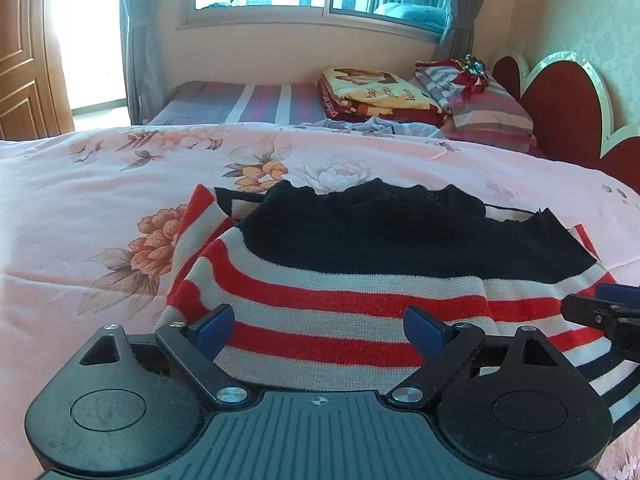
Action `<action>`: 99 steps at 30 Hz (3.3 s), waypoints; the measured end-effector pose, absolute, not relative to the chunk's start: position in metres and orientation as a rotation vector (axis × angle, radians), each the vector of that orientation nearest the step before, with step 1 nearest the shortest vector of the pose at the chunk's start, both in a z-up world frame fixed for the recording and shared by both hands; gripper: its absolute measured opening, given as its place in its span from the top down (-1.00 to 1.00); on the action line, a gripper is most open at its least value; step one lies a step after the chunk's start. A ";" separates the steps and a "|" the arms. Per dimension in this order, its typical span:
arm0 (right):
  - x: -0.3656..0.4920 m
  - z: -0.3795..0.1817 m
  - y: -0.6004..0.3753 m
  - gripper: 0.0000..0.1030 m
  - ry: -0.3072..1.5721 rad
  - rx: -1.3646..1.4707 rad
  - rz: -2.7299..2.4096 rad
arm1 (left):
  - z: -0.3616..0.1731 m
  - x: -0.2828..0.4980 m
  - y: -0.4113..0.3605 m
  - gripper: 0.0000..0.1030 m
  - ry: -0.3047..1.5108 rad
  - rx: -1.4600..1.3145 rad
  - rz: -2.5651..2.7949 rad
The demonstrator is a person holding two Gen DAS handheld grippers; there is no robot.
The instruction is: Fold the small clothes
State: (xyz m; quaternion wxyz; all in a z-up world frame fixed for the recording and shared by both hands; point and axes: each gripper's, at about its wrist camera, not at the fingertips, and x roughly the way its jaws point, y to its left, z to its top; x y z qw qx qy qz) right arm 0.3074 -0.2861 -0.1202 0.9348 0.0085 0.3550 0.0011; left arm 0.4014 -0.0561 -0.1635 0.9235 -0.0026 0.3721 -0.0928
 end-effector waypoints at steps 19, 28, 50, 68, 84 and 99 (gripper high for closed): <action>0.340 -0.165 -0.287 -0.30 0.735 -0.023 -0.053 | -0.192 0.418 -0.060 -0.93 0.747 0.052 -0.185; 0.339 -0.165 -0.286 -0.30 0.728 -0.024 -0.068 | -0.191 0.416 -0.061 -0.94 0.746 0.060 -0.177; 0.304 -0.135 -0.260 -0.47 0.732 -0.010 0.013 | -0.178 0.359 -0.043 -0.95 0.765 0.104 -0.188; 0.278 -0.142 -0.252 -0.48 0.766 -0.015 0.012 | -0.165 0.336 -0.027 -0.95 0.811 0.049 -0.164; 0.260 -0.146 -0.254 -0.49 0.796 -0.004 0.031 | -0.180 0.302 0.025 -0.95 0.924 -0.407 -0.165; 0.271 -0.141 -0.257 -0.33 0.751 0.017 0.024 | -0.221 0.338 0.037 -0.84 0.754 -0.765 -0.153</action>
